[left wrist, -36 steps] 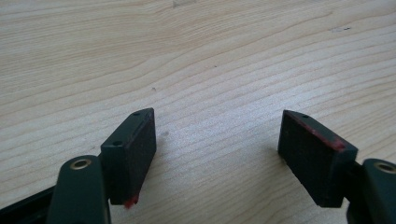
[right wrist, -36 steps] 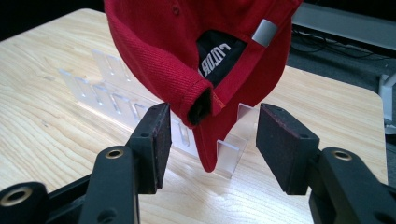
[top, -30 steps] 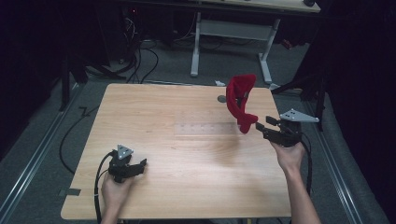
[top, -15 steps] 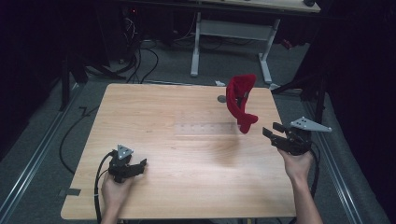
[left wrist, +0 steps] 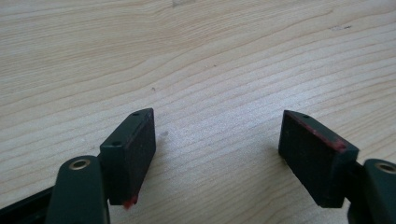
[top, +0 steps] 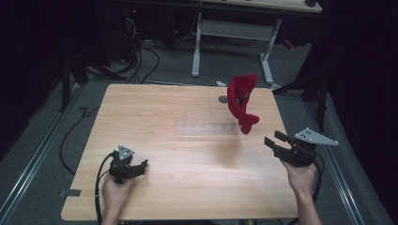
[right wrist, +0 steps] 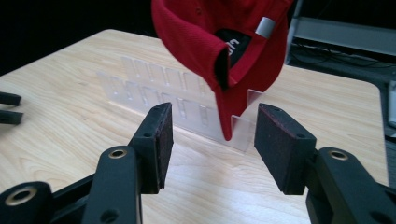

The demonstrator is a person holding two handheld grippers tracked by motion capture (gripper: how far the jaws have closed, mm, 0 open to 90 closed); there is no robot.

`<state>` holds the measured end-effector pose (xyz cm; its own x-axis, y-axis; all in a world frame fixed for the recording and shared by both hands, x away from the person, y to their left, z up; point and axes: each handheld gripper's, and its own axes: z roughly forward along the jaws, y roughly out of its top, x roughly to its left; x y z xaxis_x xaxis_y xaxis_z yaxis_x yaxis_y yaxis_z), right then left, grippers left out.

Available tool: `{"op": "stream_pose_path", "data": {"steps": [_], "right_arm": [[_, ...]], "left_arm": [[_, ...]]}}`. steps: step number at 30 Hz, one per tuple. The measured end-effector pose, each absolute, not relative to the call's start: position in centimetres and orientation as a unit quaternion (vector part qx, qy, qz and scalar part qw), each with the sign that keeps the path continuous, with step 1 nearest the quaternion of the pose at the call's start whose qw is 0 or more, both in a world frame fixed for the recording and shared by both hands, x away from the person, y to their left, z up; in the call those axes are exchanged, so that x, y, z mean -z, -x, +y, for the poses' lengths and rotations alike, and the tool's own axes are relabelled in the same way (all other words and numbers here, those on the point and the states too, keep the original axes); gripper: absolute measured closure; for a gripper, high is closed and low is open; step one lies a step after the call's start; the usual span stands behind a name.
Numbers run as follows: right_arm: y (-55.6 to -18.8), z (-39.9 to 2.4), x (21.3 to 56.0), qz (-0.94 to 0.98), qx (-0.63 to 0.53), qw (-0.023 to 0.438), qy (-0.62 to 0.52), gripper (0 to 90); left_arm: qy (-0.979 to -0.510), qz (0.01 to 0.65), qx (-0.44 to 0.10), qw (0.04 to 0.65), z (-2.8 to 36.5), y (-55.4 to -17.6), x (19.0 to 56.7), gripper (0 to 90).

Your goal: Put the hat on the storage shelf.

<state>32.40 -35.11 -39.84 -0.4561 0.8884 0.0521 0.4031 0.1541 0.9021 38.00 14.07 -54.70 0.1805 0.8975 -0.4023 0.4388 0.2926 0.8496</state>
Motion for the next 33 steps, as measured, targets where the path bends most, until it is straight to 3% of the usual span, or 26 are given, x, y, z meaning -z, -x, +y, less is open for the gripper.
{"op": "stream_pose_path", "data": {"steps": [33], "right_arm": [[-31.9, -31.1, 45.3, 0.741, -0.459, 0.217, -0.439, 47.2]], "left_arm": [[-0.554, 0.602, -0.216, 0.533, 14.0, -38.0, 54.7, 27.5]]}}
